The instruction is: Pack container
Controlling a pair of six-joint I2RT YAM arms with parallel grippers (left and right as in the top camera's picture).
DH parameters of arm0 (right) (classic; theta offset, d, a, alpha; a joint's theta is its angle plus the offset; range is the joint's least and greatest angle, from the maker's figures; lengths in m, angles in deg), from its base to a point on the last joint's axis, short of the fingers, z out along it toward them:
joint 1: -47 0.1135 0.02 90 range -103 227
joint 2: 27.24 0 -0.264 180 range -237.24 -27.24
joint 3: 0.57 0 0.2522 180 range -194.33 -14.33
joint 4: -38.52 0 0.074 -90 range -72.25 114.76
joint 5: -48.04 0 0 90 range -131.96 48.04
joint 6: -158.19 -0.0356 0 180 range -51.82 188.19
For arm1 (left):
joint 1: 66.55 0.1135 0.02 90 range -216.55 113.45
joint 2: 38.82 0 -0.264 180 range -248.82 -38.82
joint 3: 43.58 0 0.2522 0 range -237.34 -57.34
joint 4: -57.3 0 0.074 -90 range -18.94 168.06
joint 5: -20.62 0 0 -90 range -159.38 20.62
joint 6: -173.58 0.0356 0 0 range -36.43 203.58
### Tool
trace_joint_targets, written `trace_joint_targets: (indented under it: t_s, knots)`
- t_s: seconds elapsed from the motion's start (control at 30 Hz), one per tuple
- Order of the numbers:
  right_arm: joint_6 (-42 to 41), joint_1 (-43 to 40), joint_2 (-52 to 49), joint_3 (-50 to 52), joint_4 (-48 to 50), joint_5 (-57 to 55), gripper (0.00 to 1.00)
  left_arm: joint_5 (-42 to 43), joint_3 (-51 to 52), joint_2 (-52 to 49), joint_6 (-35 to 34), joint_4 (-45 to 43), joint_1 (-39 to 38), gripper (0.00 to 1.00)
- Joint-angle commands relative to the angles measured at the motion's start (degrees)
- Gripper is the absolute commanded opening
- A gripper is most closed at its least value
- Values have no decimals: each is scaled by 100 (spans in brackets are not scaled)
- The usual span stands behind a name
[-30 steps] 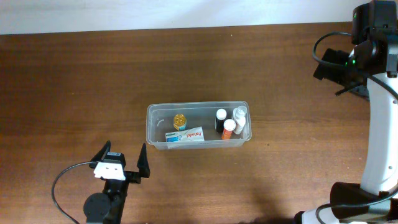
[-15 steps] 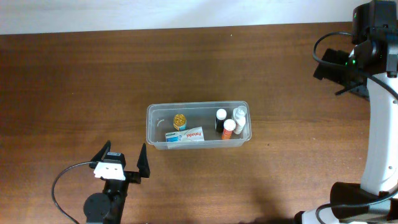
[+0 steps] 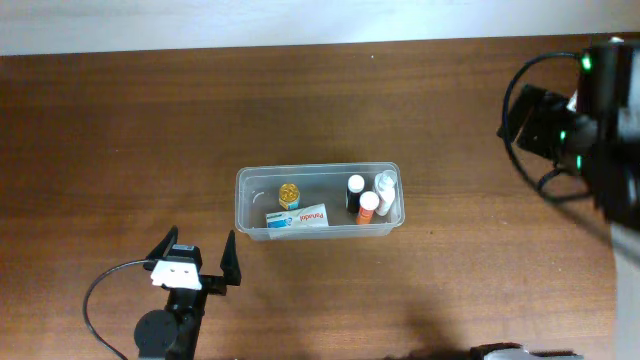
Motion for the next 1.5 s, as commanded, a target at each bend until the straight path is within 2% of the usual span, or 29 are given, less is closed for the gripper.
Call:
trace_joint_targets:
  t_s: [0.0,0.13,0.33,0.4,0.9,1.1,1.47]
  knots:
    - [-28,310,734,962,935,-304,98,-44,24,48,90,28,24,99]
    - [20,354,1646,2264,2164,-153,98,-44,24,48,90,28,24,99]
    - [1405,354,3206,4553,4262,741,98,-44,24,48,90,28,24,99]
    - [1633,354,3707,5254,4861,815,98,-44,24,48,90,28,24,99]
    - [1670,345,6704,9639,7820,831,98,-44,24,48,90,28,24,99]
    - [1650,164,7377,10583,8323,1012,98,-44,24,48,90,28,24,99]
    - [1650,-223,7711,11226,8314,1300,98,-44,24,48,90,28,24,99]
